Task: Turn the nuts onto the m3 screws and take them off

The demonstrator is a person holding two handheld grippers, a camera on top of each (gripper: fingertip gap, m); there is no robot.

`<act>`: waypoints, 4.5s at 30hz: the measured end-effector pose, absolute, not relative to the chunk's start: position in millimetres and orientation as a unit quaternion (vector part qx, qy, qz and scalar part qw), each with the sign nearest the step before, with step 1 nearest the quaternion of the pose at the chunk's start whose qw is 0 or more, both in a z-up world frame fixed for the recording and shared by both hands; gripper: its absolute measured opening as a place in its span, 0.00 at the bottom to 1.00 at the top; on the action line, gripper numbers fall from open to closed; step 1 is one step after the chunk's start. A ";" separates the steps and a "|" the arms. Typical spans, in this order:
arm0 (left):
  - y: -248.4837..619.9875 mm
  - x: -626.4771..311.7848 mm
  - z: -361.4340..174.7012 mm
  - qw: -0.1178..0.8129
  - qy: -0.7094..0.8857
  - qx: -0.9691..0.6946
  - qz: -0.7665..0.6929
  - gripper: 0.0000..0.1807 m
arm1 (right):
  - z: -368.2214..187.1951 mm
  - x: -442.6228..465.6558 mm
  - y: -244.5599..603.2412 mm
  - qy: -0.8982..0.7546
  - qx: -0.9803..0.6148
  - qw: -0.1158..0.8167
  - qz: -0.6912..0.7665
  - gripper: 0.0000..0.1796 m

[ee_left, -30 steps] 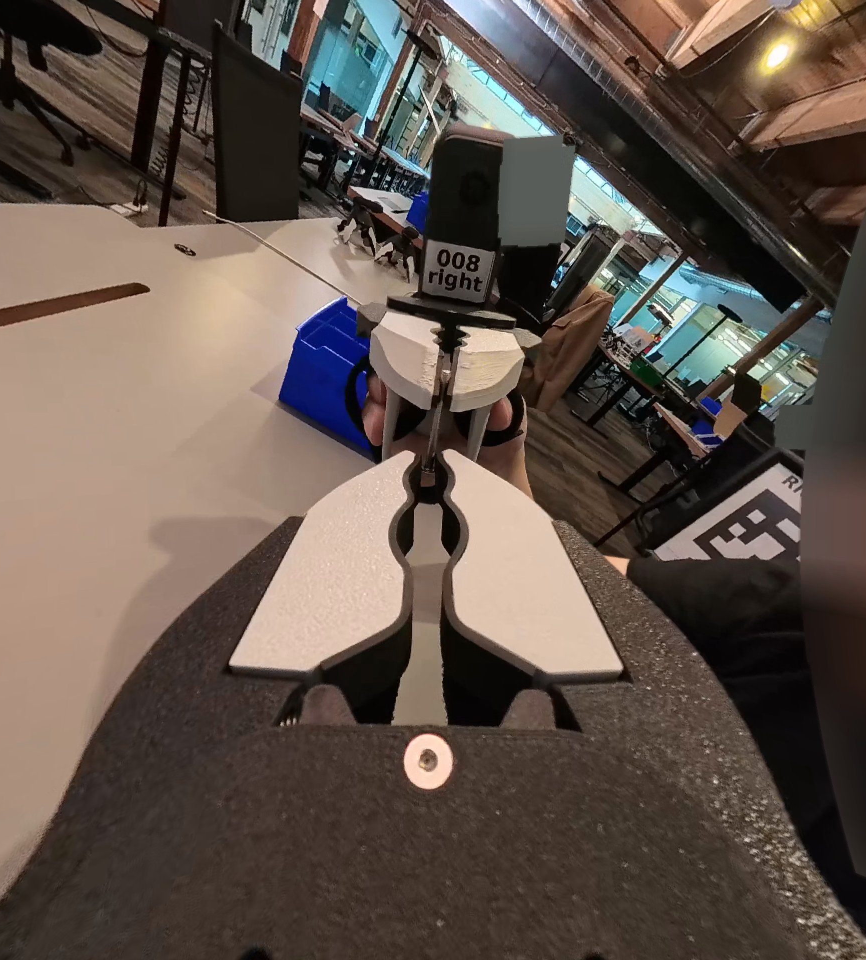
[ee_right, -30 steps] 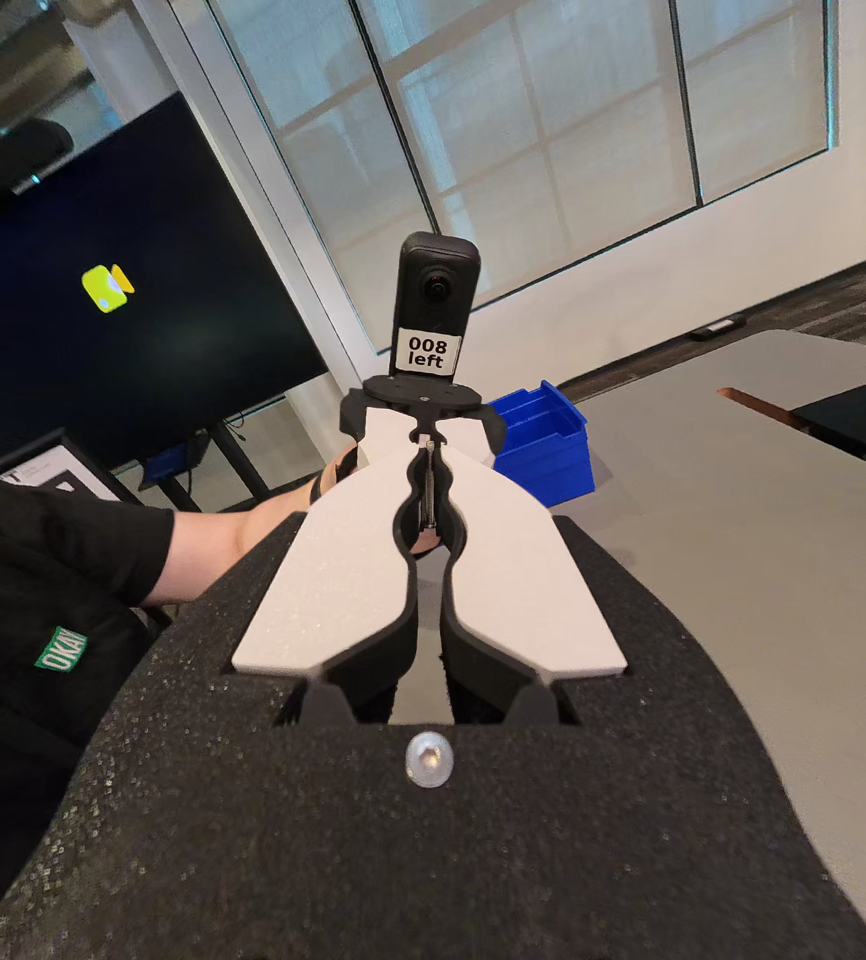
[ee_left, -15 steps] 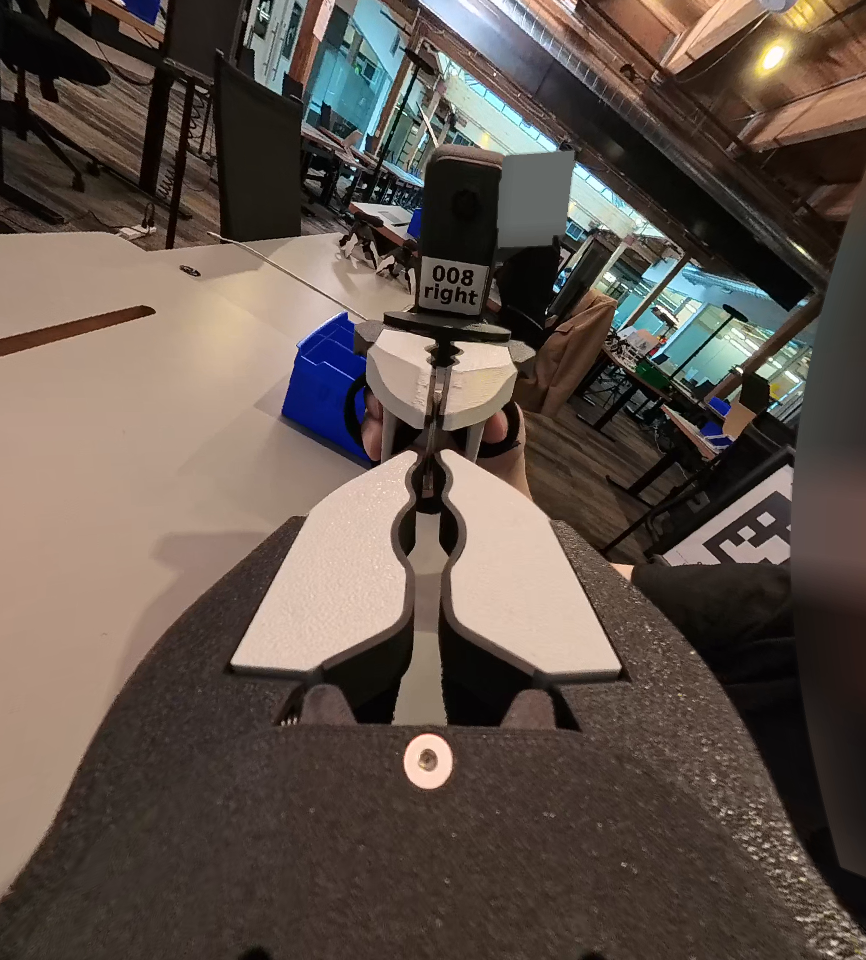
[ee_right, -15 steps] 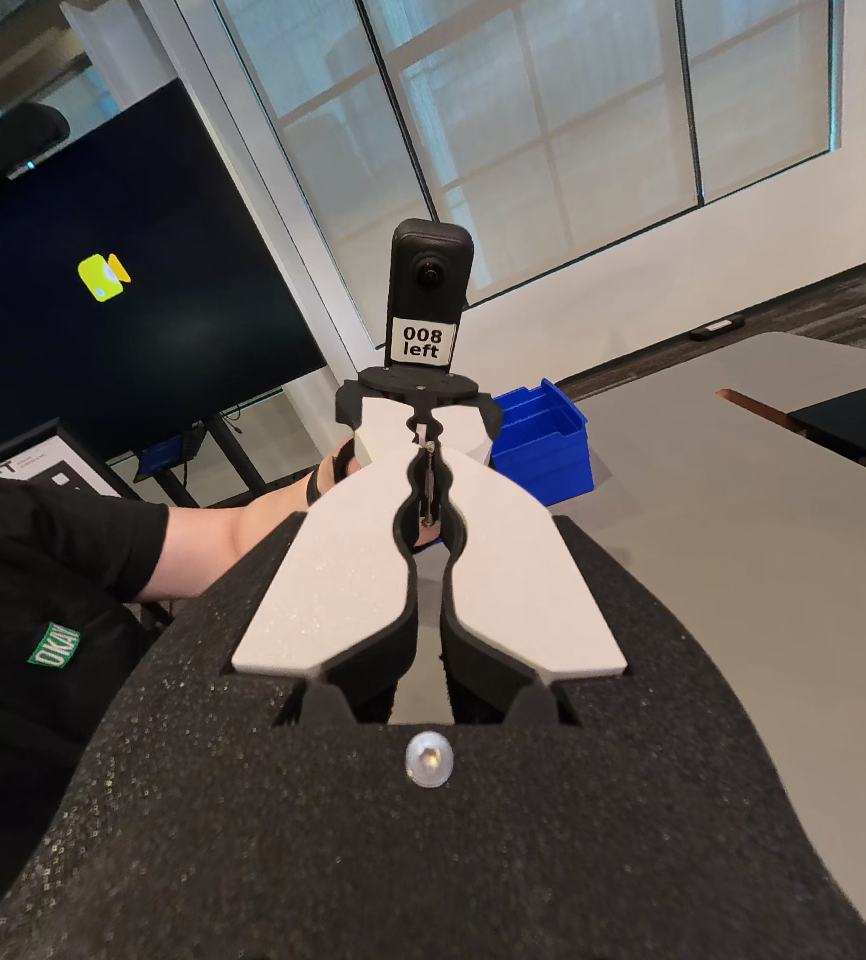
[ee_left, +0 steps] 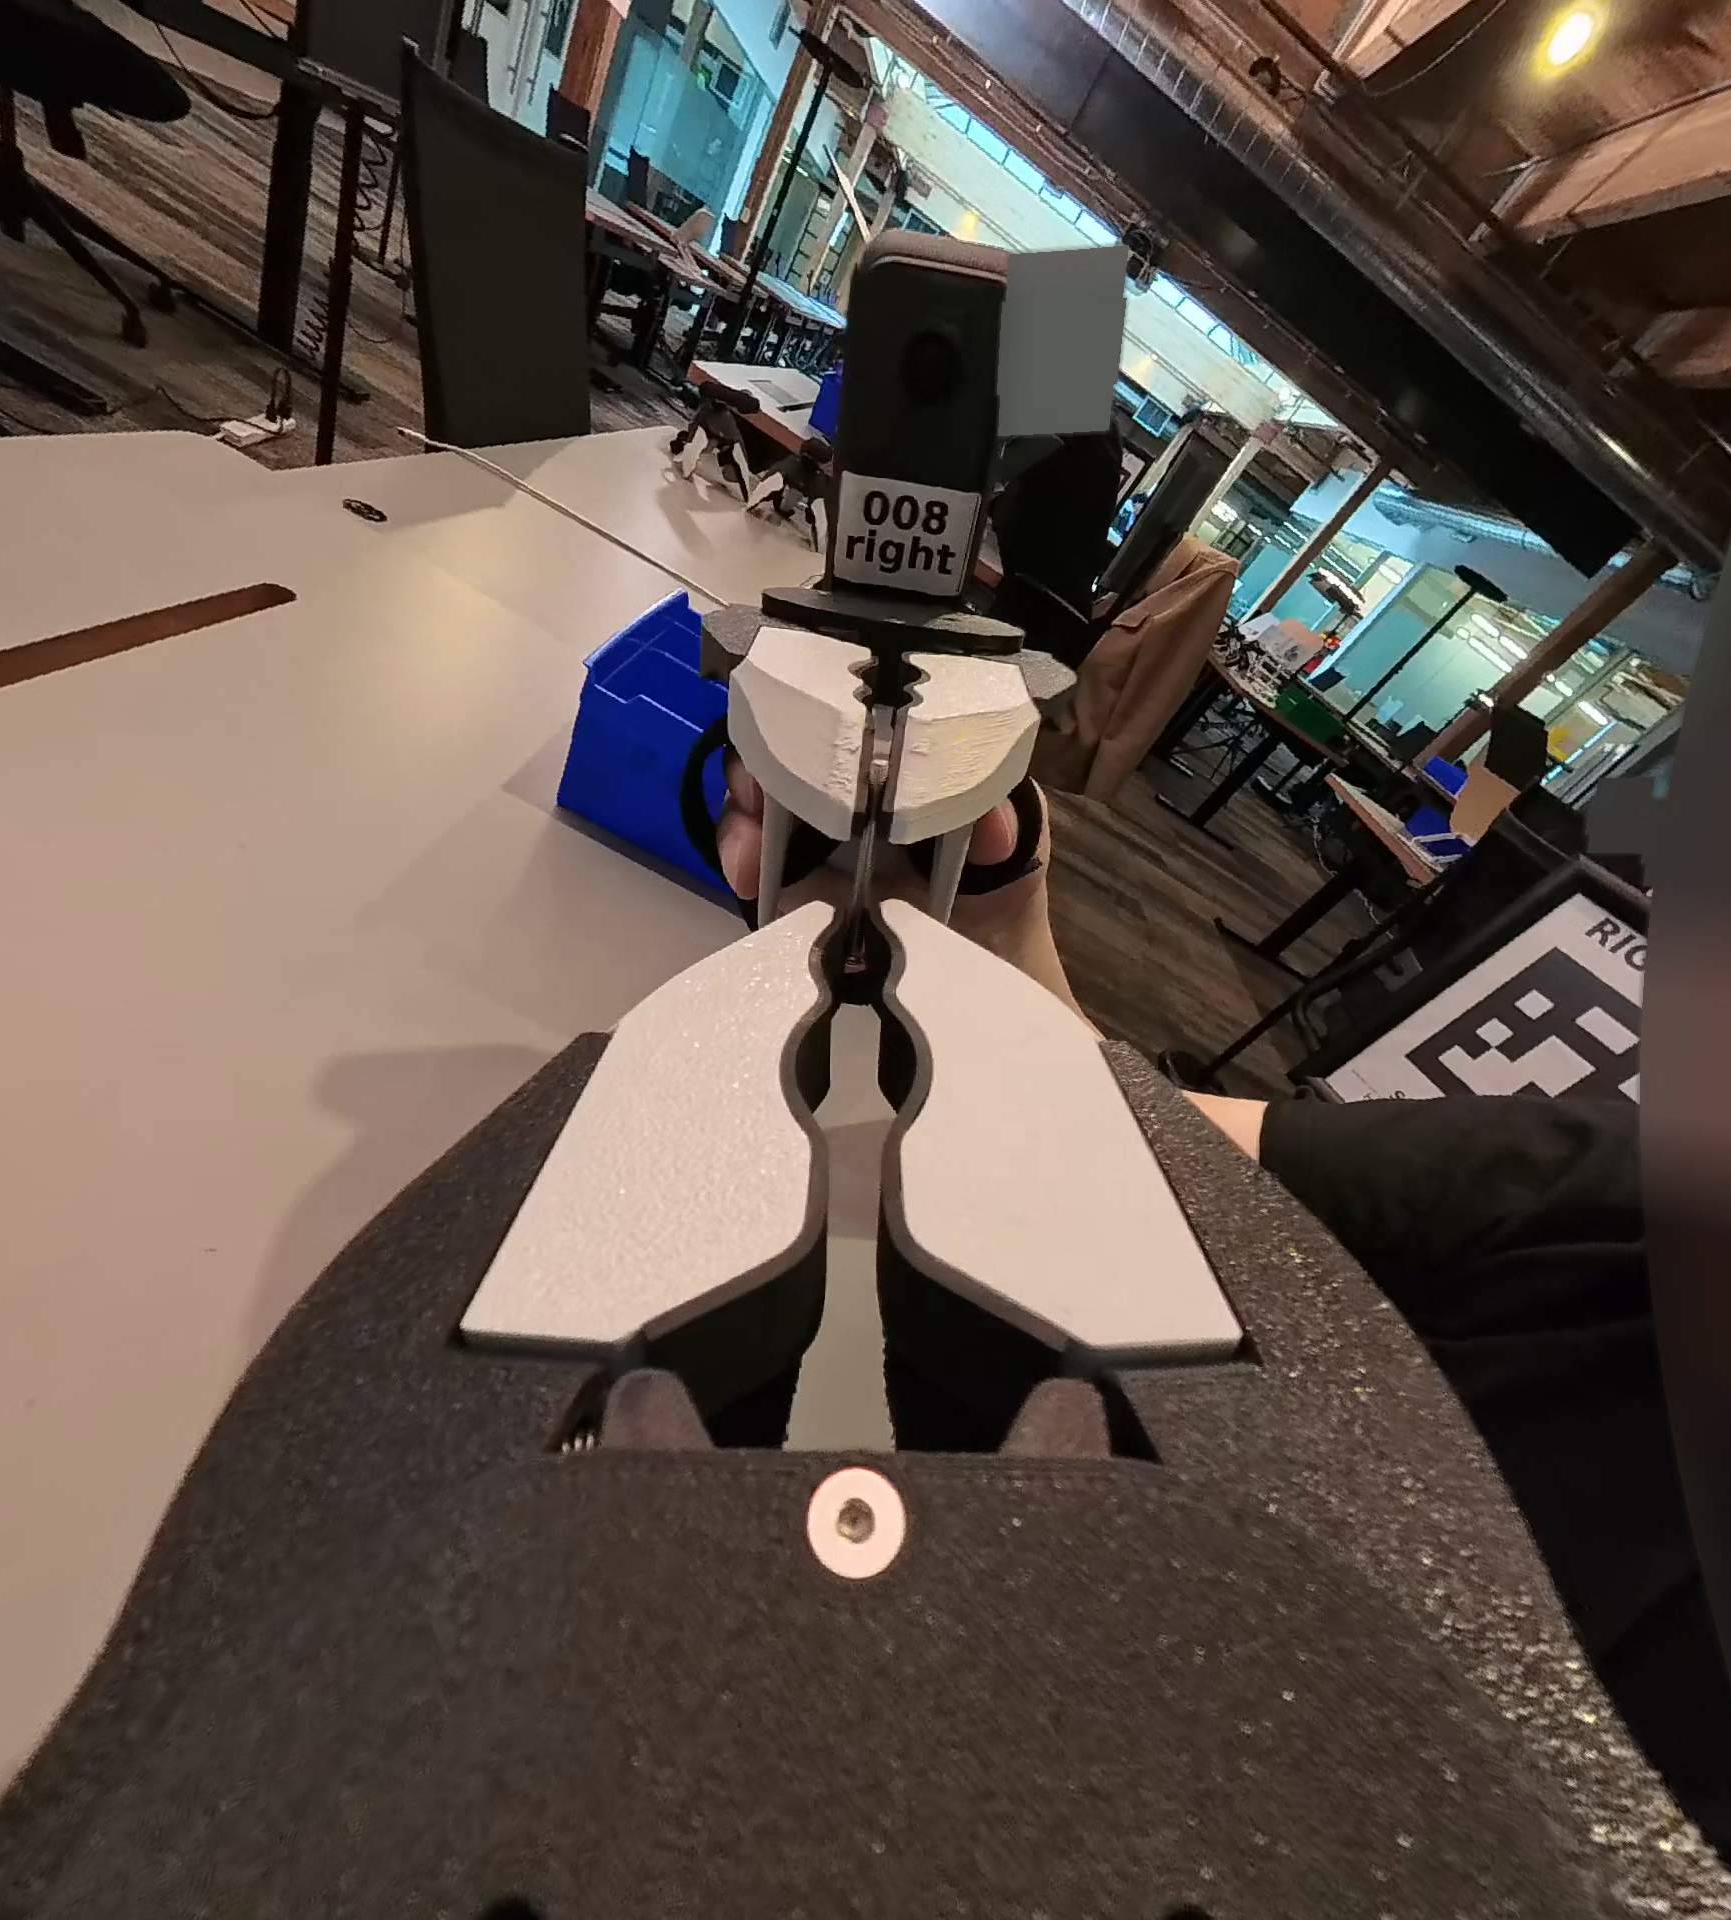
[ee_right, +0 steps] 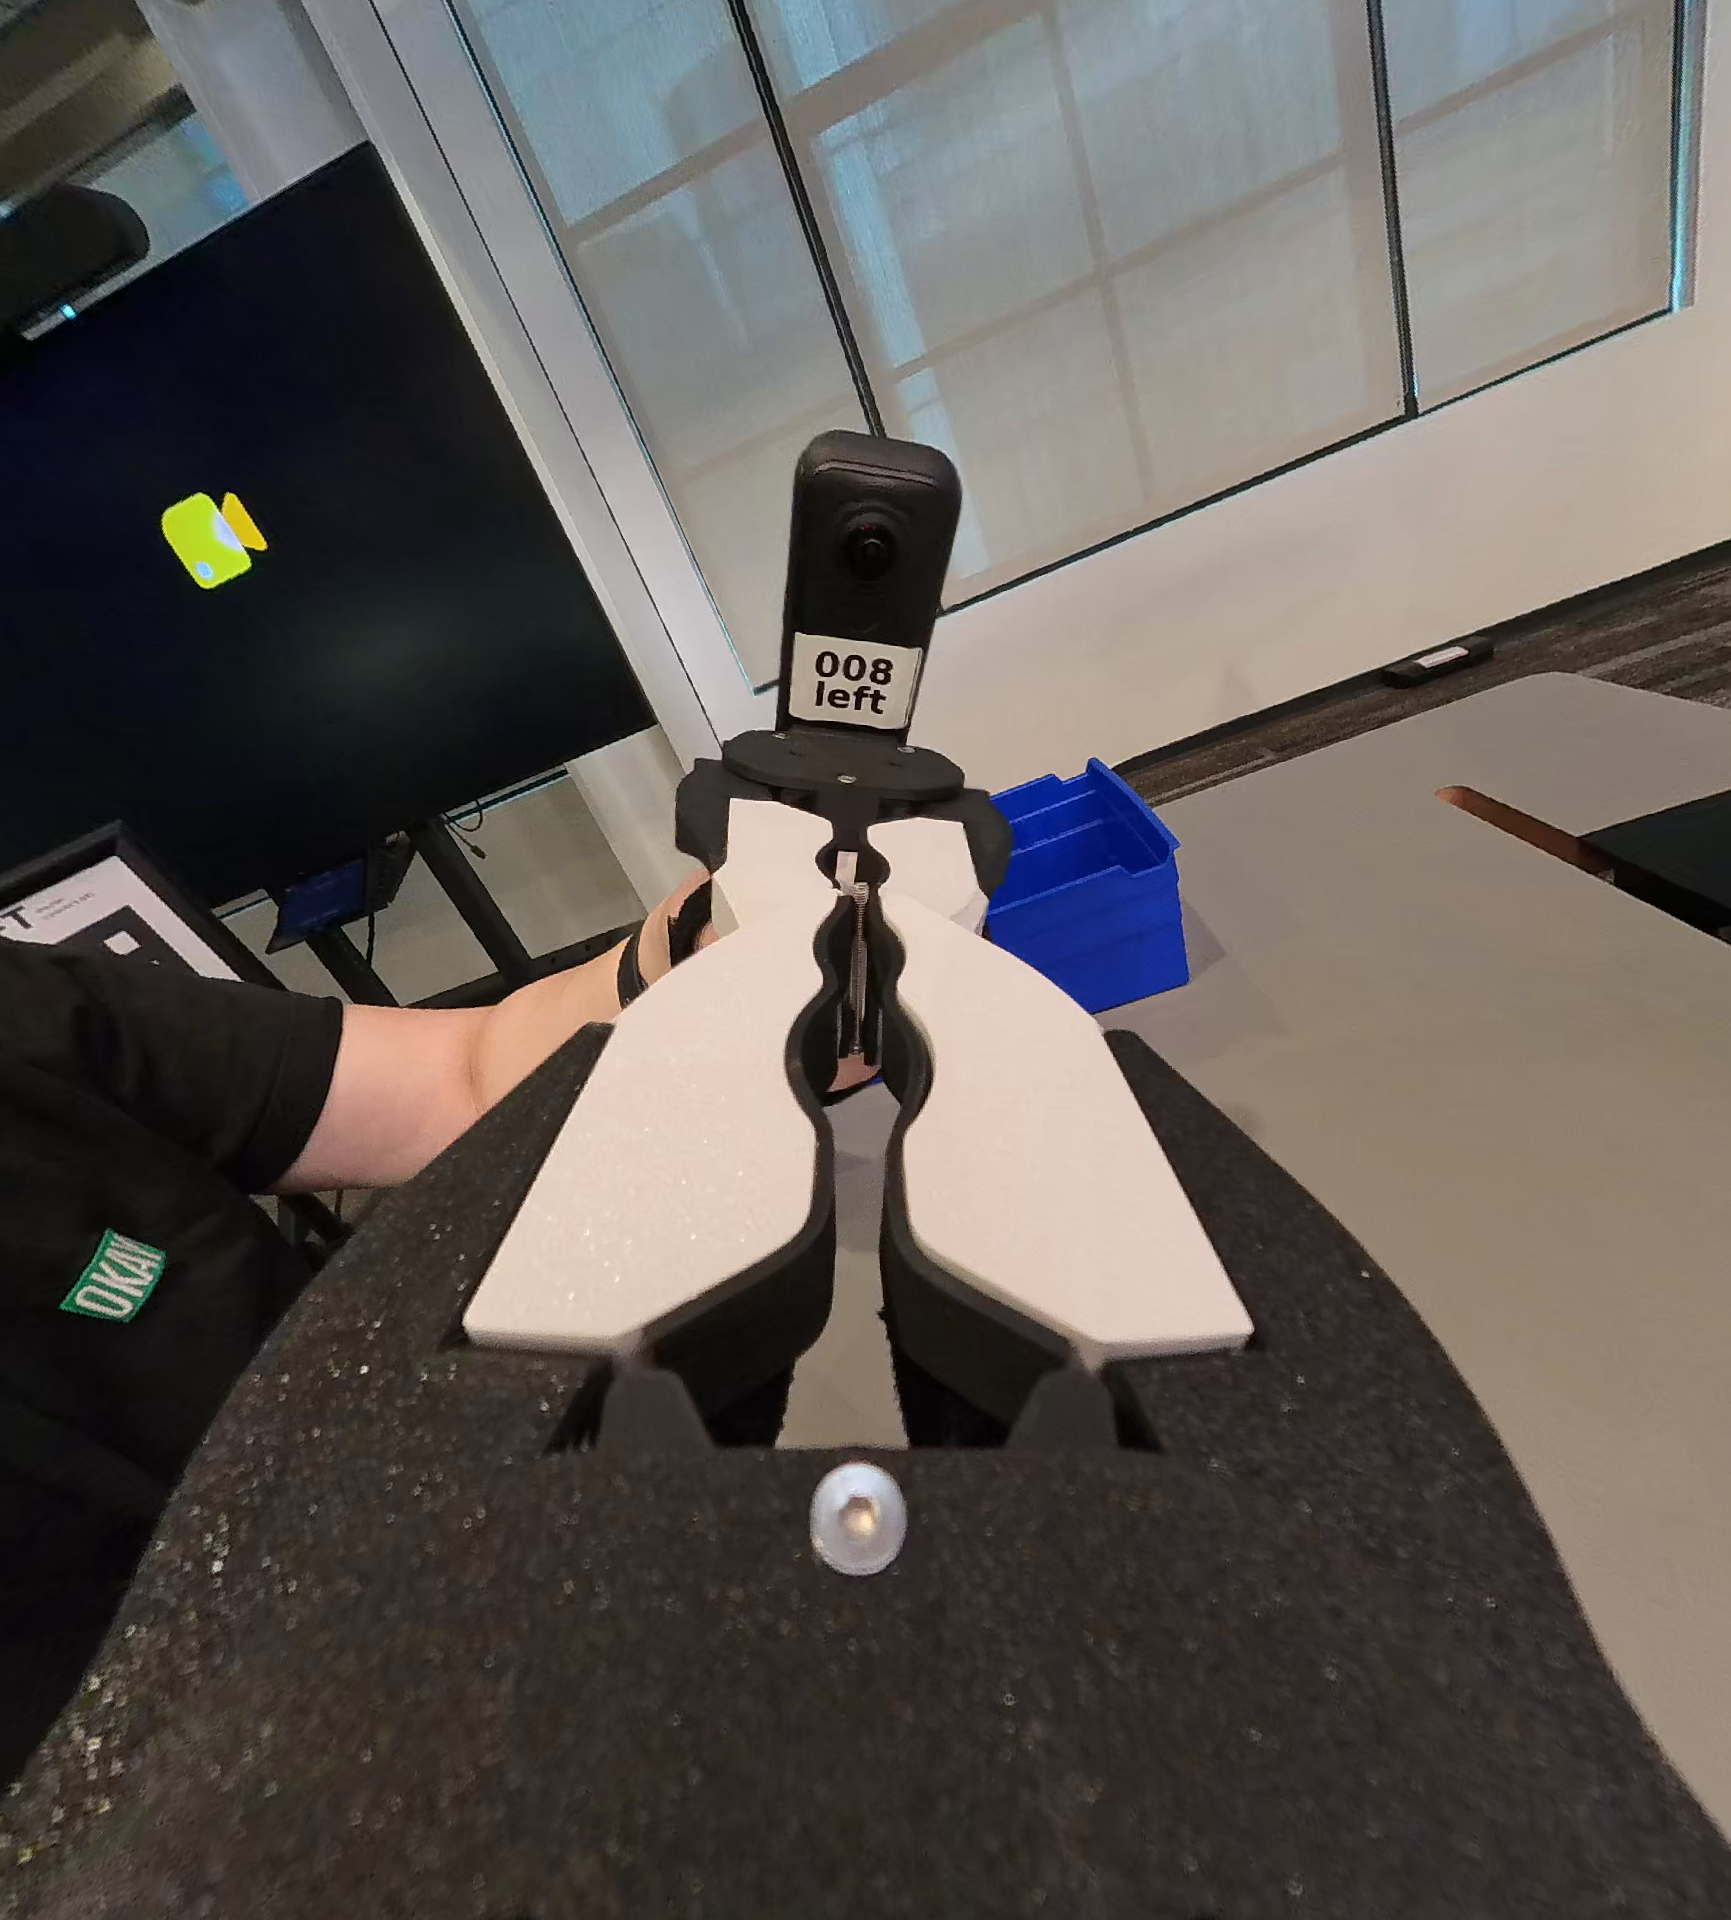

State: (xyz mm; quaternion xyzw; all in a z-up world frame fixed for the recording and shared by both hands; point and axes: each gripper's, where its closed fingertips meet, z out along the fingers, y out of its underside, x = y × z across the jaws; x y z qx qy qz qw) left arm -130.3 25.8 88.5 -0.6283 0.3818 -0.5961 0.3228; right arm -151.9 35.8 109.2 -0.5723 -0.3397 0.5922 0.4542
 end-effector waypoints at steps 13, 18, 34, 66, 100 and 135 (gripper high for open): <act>22.6 -132.5 86.3 0.326 0.409 -0.623 -0.581 0.01 | 107.3 -153.3 33.6 -0.356 -0.574 0.457 0.578 0.01; 21.3 -134.2 84.8 0.319 0.414 -0.623 -0.582 0.01 | 106.0 -155.2 32.5 -0.360 -0.574 0.454 0.578 0.01; 26.3 -168.3 89.5 0.390 0.407 -0.618 -0.548 0.01 | 103.4 -148.5 33.0 -0.415 -0.549 0.517 0.509 0.06; 1.9 -284.0 73.1 0.478 0.397 -0.666 -0.413 0.01 | -150.5 -255.1 84.7 -0.750 -0.588 0.202 0.228 0.06; 73.7 -145.6 -1.9 0.384 0.525 -0.649 -0.394 0.01 | 25.4 -105.6 76.8 -0.612 -0.562 0.446 0.333 0.02; 59.8 -117.8 13.2 0.361 0.622 -0.622 -0.310 0.01 | 44.0 -113.7 59.2 -0.643 -0.532 0.459 0.305 0.02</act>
